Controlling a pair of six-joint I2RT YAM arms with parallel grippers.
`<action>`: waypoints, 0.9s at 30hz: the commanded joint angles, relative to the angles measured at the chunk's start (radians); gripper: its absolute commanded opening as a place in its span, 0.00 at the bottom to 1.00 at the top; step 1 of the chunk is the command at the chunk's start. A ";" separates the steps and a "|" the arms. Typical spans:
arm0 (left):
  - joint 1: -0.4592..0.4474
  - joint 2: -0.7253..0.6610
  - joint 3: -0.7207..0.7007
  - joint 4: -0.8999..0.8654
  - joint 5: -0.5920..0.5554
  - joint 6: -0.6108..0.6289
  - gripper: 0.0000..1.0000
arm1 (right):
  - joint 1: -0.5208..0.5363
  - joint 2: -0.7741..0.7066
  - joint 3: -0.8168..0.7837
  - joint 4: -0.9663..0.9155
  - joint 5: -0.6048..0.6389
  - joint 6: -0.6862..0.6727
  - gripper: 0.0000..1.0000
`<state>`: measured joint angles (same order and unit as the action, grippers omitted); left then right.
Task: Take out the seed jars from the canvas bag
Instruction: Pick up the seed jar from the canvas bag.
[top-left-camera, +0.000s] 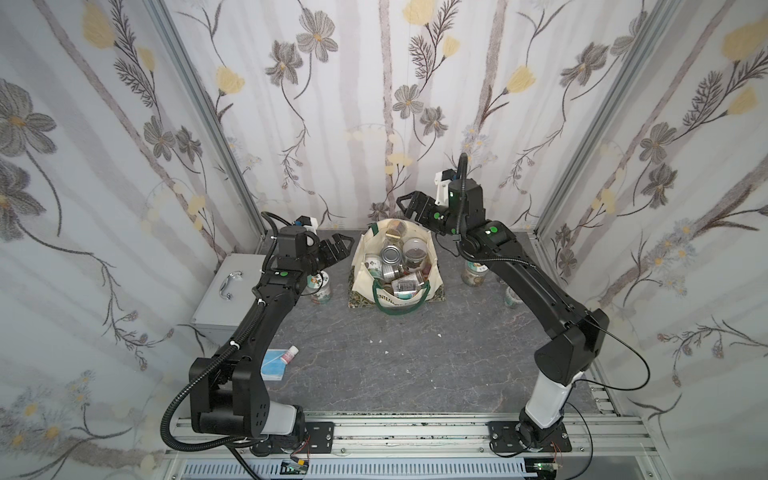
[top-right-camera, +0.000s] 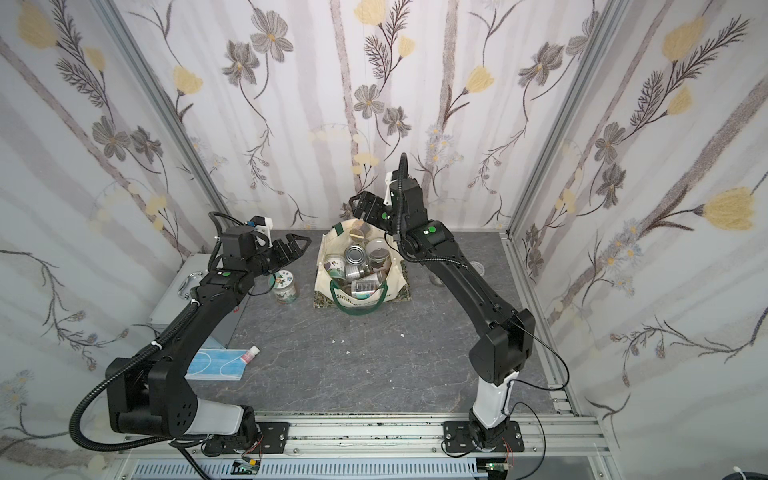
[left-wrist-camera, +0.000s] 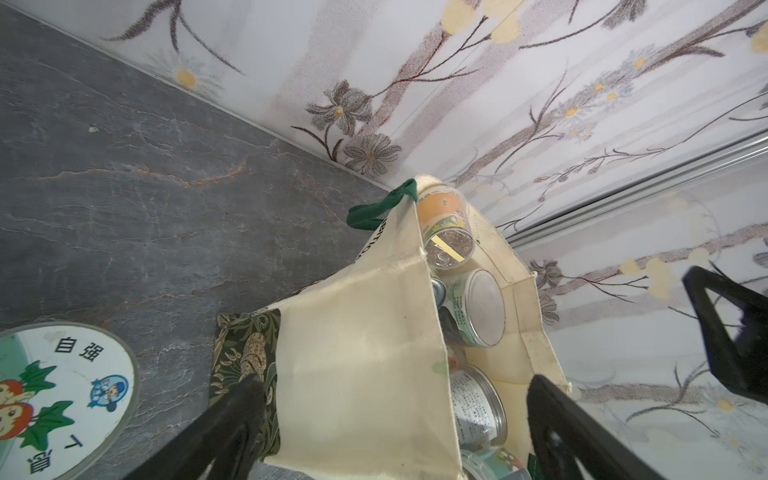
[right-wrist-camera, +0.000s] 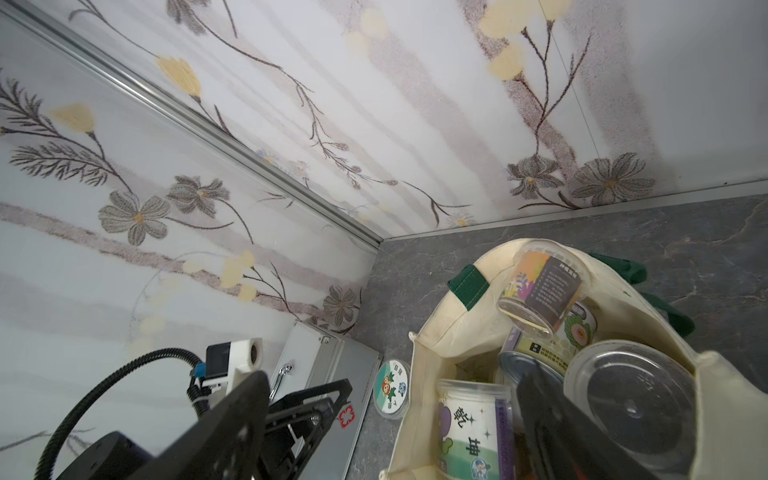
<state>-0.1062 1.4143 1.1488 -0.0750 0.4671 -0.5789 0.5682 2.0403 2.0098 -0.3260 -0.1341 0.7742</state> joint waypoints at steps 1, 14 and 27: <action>0.010 -0.003 0.005 0.043 0.040 -0.033 1.00 | 0.001 0.105 0.122 -0.073 -0.015 0.079 0.92; 0.036 -0.042 -0.034 0.106 0.045 -0.080 1.00 | -0.018 0.303 0.199 0.034 0.030 0.273 0.85; 0.037 -0.054 -0.054 0.140 0.045 -0.101 1.00 | -0.022 0.408 0.199 0.095 0.018 0.395 0.80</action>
<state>-0.0700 1.3678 1.0969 0.0181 0.5030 -0.6685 0.5449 2.4348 2.2005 -0.2771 -0.1108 1.1202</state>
